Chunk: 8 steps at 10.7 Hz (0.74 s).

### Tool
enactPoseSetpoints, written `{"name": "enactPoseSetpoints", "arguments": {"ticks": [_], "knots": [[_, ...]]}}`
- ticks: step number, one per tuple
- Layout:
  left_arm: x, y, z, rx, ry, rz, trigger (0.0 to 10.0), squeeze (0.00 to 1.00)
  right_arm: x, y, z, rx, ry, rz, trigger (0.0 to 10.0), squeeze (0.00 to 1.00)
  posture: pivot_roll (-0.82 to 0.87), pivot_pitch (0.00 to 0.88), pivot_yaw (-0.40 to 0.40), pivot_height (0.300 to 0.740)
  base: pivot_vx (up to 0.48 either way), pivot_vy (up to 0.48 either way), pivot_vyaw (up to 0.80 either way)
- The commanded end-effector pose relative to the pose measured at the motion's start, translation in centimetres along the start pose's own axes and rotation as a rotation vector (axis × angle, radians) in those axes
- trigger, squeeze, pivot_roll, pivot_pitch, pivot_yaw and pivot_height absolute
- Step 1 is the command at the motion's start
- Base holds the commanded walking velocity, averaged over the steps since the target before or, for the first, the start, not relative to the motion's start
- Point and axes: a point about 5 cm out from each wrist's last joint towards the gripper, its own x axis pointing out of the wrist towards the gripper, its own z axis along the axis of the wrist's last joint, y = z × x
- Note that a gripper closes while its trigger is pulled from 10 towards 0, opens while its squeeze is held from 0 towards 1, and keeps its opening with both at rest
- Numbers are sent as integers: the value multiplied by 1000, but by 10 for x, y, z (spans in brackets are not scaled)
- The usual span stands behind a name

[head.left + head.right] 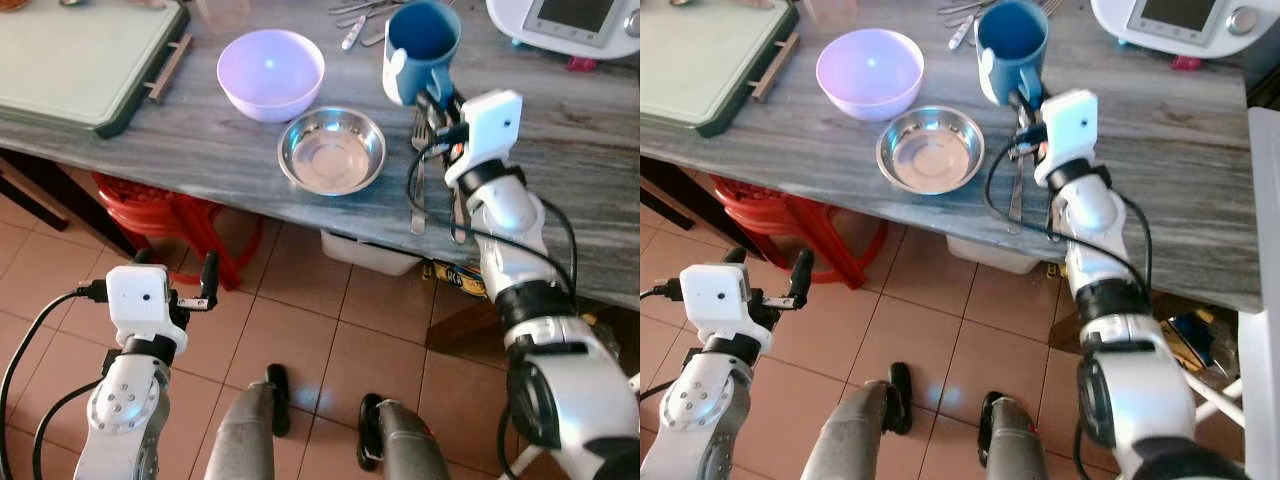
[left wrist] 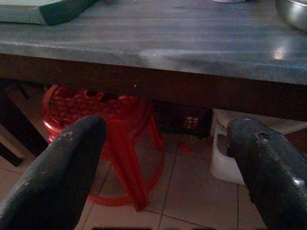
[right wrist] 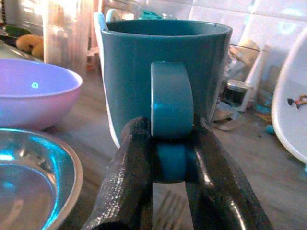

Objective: Setting the table

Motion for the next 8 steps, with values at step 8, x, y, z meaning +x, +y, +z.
{"name": "enactPoseSetpoints", "arguments": {"ticks": [8], "knots": [[-5, 3, 2, 7, 19, 8, 10000, 0, 10, -5, -7, 81, 52, 22, 10000, 0, 128, 348, 26, 740, 0, 0, 0]]}}
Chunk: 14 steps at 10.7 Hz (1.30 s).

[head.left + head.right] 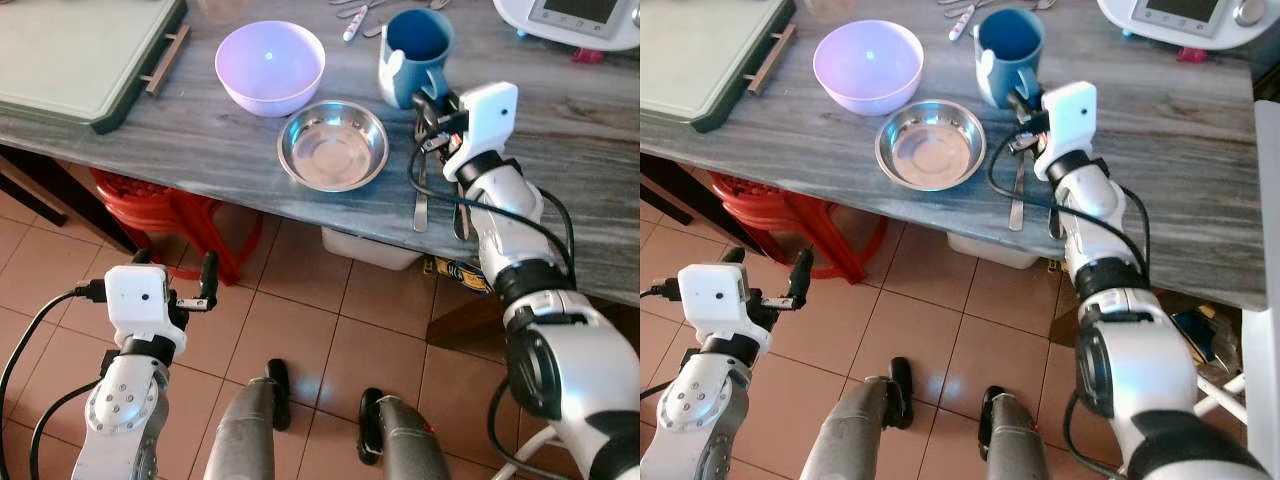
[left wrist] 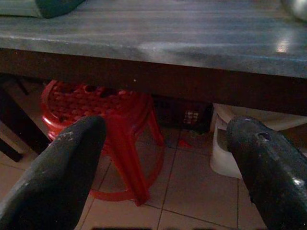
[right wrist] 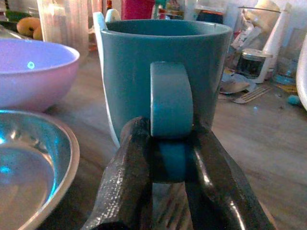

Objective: Setting the table

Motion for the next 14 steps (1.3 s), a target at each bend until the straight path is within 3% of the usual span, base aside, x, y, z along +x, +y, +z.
{"name": "enactPoseSetpoints", "arguments": {"ticks": [1, 7, 8, 14], "knots": [[-4, 3, 0, 6, 13, 5, 10000, 0, 2, 1, 2, 18, -17, 12, 10000, 0, 128, 348, 25, 740, 0, 0, 0], [-4, 1, 0, 4, 14, 2, 10000, 0, -1, 8, -10, 88, 37, 71, 10000, 0, 137, 347, 24, 740, 0, 0, 0], [-4, 0, 0, 4, 14, 0, 10000, 0, -2, 6, -12, 89, 45, 60, 10000, 1000, 137, 347, 24, 740, 0, 0, 0], [1, -4, 0, -8, 8, -9, 10000, 0, 0, -2, -3, 60, 4, -8, 10000, 1000, 119, 329, 16, 740, 0, 0, 0]]}}
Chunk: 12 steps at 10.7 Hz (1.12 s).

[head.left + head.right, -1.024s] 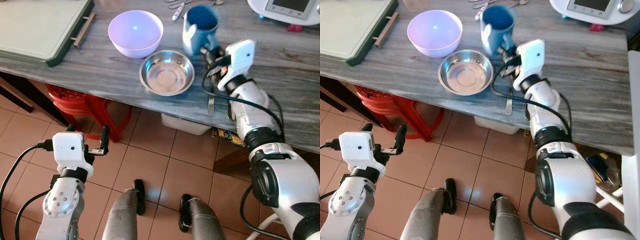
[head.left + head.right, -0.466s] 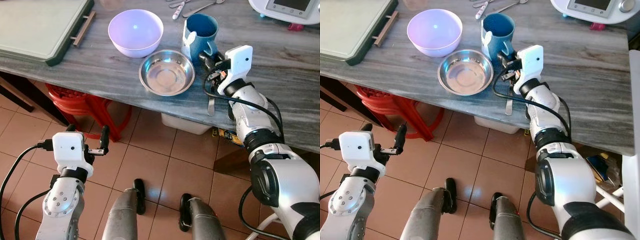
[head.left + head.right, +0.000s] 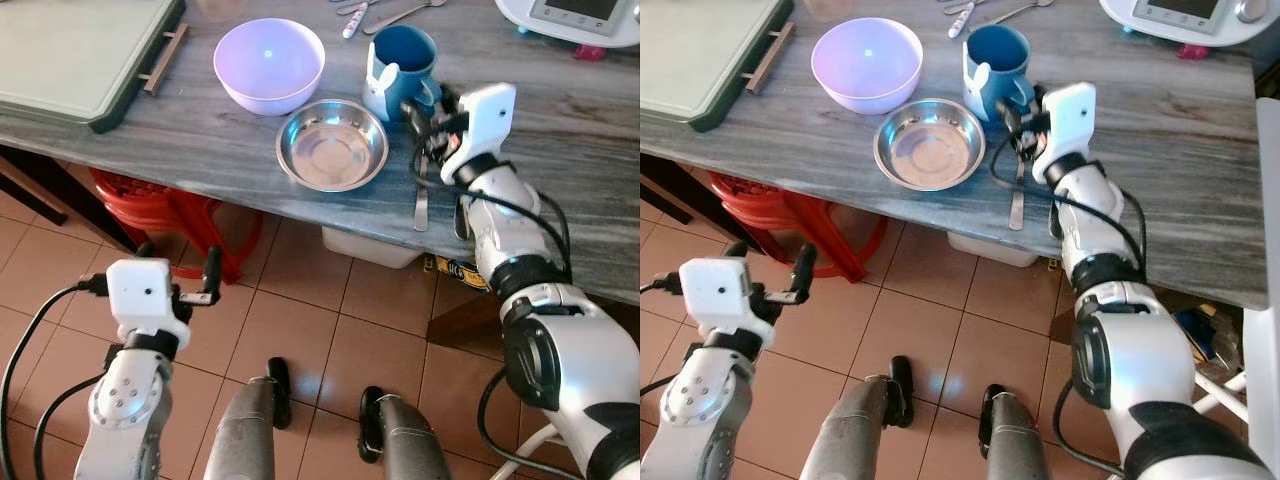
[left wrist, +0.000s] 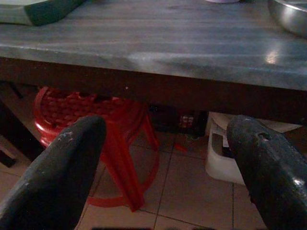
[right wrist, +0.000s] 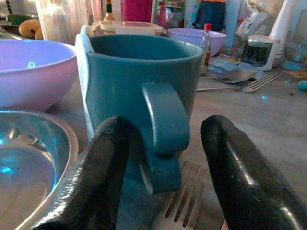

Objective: Setting the table

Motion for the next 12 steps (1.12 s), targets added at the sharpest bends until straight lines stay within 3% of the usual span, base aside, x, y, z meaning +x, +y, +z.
{"name": "enactPoseSetpoints", "arguments": {"ticks": [1, 7, 9, 10, 11, 12], "knots": [[-2, 1, -7, 1, 30, 6, 10000, 0, 1, 0, 3, 3, -22, -3, 10000, 1000, 116, 319, 15, 740, 0, 0, 0], [15, -4, -9, -21, -5, 18, 10000, 0, 6, 5, 29, -26, -190, 1, 10000, 1000, 72, 244, 4, 740, 0, 0, 0], [21, -6, -6, -33, -31, 28, 10000, 0, -8, 8, 29, -27, -234, -5, 10000, 1000, 55, 195, -4, 740, 0, 0, 0], [27, -7, -11, -33, -39, 34, 10000, 0, -25, 21, 21, -16, -235, -9, 10000, 1000, 40, 161, -2, 740, 0, 0, 0], [34, -8, -8, -39, -63, 46, 10000, 0, -41, 31, 13, -23, -217, -21, 10000, 282, 32, 142, -1, 740, 0, 0, 0], [41, -10, -6, -41, -75, 45, 10000, 0, -58, 41, 2, 1, -173, -73, 10000, 0, 14, 122, 3, 740, 0, 0, 0]]}}
